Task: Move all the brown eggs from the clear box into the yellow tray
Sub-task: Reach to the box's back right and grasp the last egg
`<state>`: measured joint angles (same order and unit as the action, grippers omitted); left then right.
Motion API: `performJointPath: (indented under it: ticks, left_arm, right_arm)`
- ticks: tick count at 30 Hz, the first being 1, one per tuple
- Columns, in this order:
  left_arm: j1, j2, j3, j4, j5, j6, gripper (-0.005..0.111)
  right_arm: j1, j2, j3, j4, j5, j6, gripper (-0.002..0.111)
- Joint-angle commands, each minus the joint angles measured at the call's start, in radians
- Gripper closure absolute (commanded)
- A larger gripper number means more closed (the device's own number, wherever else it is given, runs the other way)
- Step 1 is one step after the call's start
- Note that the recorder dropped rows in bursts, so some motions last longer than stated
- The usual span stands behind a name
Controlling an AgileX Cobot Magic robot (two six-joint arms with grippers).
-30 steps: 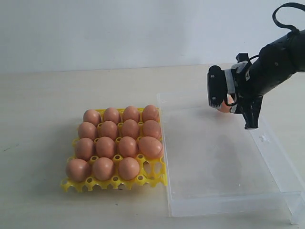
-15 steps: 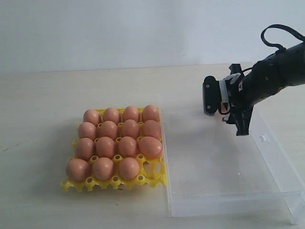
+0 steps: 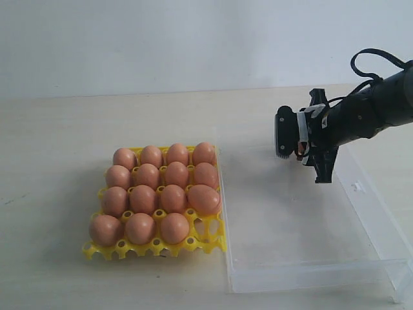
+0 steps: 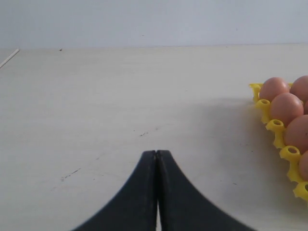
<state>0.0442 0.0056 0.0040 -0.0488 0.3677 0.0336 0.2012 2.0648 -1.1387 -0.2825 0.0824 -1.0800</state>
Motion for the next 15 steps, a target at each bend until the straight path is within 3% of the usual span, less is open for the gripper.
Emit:
performJointPath:
  ticks: [1,4,11,15]
  left_arm:
    - [-0.005,-0.006,-0.004,-0.006,-0.014,-0.005,0.107]
    - [-0.005,-0.006,-0.004,-0.006,-0.014,-0.005,0.107]
    - [-0.005,-0.006,-0.004,-0.006,-0.014,-0.005,0.107]
    - [-0.005,-0.006,-0.004,-0.006,-0.014,-0.005,0.107]
  right_arm:
    - [-0.010,0.018,0.002,-0.005,0.027,0.010,0.075]
    - [-0.010,0.019,0.002,0.025,0.055,0.035,0.106]
    - [0.014,-0.037,0.013,0.228,0.128,0.062,0.108]
    - [0.056,-0.144,0.064,0.335,0.030,0.290,0.108]
